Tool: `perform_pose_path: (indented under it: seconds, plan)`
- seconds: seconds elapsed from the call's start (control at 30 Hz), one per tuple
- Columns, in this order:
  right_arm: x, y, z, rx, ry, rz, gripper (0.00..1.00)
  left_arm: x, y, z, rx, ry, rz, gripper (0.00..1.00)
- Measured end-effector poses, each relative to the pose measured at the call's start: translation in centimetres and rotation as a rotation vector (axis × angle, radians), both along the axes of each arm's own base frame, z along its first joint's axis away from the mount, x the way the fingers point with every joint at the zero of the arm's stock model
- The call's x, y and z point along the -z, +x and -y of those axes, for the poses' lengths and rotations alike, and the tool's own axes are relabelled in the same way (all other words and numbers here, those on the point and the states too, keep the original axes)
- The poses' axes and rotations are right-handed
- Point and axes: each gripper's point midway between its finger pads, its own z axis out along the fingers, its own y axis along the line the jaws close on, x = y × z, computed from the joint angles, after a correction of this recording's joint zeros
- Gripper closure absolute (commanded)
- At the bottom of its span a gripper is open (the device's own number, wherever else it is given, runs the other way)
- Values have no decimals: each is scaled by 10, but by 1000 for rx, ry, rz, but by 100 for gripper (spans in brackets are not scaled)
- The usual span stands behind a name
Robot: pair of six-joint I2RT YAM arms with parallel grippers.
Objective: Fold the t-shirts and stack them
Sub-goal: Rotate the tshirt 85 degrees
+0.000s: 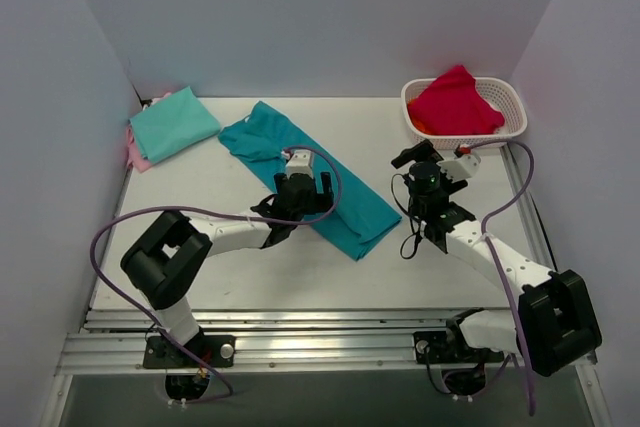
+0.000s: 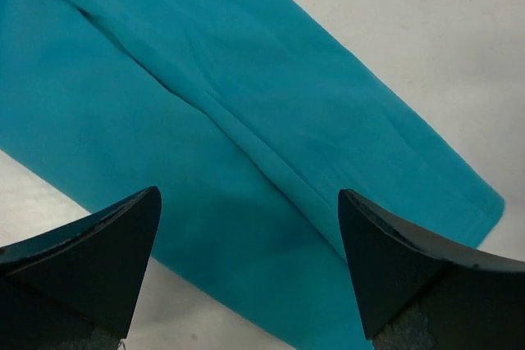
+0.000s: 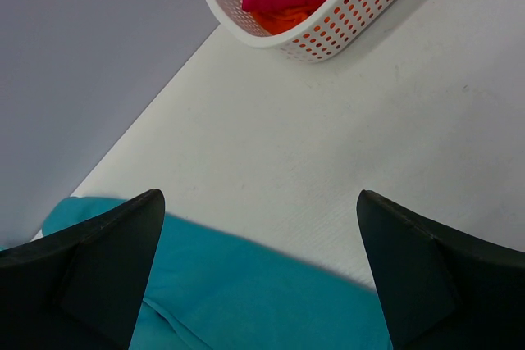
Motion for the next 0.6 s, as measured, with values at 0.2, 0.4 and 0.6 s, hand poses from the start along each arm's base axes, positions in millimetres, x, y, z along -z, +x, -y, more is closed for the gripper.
perform_pose_path:
  seconds: [0.2, 0.4, 0.6]
  plan:
    - [-10, -7, 6, 18, 1, 25, 0, 14, -56, 35, -36, -85, -132, 2]
    - [-8, -8, 8, 24, -5, 16, 0, 45, -132, 51, 9, -96, -260, 2]
    - [-2, -11, 9, 25, -12, 1, 0, 50, -142, 55, -20, -148, -293, 2]
